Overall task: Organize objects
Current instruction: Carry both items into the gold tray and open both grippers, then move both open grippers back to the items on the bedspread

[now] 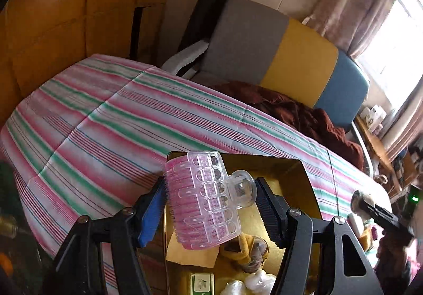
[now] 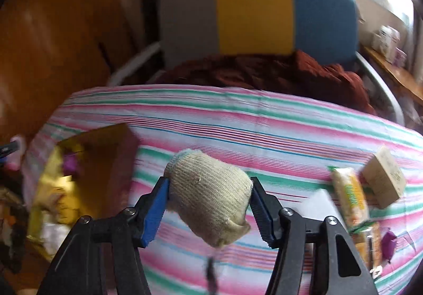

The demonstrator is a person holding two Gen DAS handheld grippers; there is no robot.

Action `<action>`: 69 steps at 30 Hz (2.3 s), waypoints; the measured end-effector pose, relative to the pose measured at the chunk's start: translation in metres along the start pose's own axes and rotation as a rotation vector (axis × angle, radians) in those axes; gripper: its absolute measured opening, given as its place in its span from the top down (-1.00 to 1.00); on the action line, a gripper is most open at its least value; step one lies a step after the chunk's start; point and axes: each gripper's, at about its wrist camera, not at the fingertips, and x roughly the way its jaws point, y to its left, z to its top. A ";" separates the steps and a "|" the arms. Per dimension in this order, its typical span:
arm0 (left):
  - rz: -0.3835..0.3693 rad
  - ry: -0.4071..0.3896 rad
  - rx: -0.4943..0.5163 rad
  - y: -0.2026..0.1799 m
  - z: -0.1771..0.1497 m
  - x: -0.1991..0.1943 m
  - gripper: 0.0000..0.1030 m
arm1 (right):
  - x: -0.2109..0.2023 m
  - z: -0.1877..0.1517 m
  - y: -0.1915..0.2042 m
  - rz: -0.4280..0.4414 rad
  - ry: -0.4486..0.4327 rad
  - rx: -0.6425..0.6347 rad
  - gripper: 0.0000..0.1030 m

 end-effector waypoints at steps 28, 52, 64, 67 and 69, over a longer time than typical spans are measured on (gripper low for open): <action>-0.095 0.208 0.078 -0.014 -0.031 0.105 -0.28 | 0.114 -0.008 0.176 0.084 0.228 -0.202 -0.18; 0.049 -0.004 0.154 -0.027 -0.037 0.050 -0.60 | 0.073 -0.020 0.176 0.062 0.138 -0.225 -0.59; 0.085 -0.136 0.234 -0.053 -0.073 -0.007 -0.72 | 0.014 -0.039 0.162 -0.039 -0.001 -0.228 -0.65; 0.080 -0.140 0.251 -0.060 -0.079 -0.011 -0.72 | 0.003 -0.043 0.155 -0.055 -0.028 -0.217 -0.68; 0.079 -0.144 0.265 -0.064 -0.083 -0.012 -0.72 | -0.003 -0.044 0.149 -0.066 -0.042 -0.204 -0.68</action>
